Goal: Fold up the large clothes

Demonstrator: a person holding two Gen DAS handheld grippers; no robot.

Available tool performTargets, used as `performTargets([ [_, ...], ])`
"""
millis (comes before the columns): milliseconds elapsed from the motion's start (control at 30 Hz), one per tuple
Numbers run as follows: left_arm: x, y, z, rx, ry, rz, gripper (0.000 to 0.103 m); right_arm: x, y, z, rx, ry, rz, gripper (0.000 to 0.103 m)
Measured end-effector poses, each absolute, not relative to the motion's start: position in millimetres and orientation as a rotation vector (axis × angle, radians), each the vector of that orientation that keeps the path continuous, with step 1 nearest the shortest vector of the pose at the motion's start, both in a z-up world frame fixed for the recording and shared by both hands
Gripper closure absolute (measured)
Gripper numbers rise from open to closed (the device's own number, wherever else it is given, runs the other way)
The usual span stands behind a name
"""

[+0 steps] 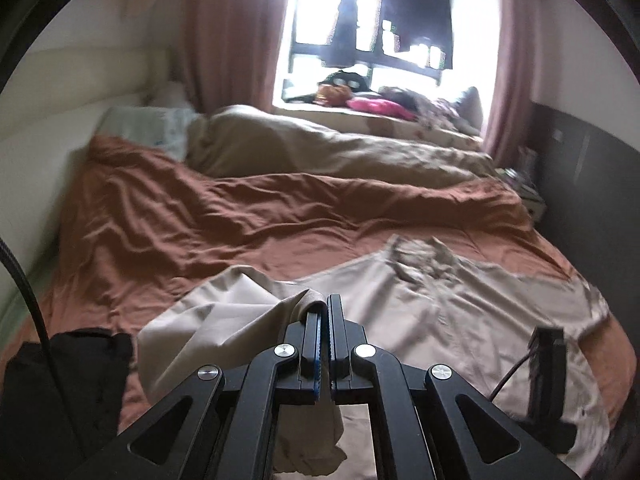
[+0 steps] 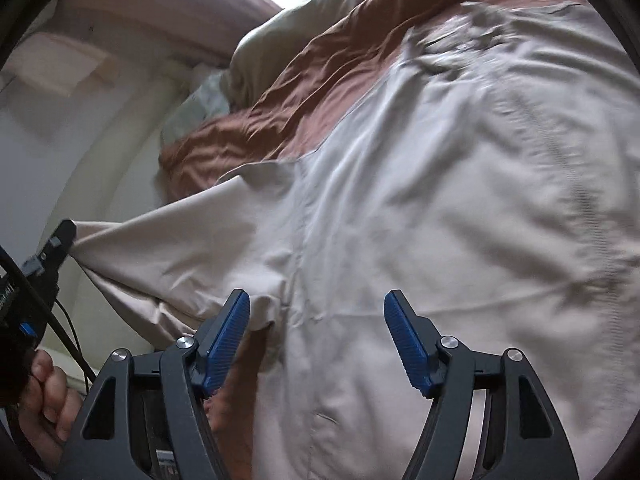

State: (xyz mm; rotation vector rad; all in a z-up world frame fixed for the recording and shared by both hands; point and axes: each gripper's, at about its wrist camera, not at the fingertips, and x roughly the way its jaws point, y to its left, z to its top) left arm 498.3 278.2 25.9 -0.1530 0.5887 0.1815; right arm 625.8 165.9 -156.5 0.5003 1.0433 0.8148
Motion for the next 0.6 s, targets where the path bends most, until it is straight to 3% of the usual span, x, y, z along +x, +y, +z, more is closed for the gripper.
performTargets([
  [233,515.6,234.7,5.2,-0.135,0.678,0.056,0.1,602.4,101.2,-149.2,0.565,1.03,0.731,0.035],
  [300,523.0,225.2,-8.2,-0.151,0.749,0.029,0.094,599.4,90.7,-147.6,0.565,1.016,0.703,0.035],
  [333,524.9,221.1,-14.4,-0.167,0.776,0.002,0.089,598.1,87.0,-147.4,0.565,1.011,0.692,0.035],
  [400,522.8,214.4,-22.6,-0.197,0.808,-0.047,0.066,596.8,73.3,-141.8,0.574,1.011,0.689,0.034],
  [467,514.7,208.1,-20.7,-0.192,0.797,-0.046,0.03,592.9,65.6,-138.0,0.581,1.015,0.688,0.032],
  [533,503.1,207.1,-13.4,-0.187,0.771,-0.051,0.021,589.6,58.1,-134.0,0.579,1.009,0.681,0.032],
  [600,491.1,209.6,-5.9,-0.187,0.757,-0.035,0.021,586.7,57.6,-128.4,0.575,0.994,0.699,0.032],
])
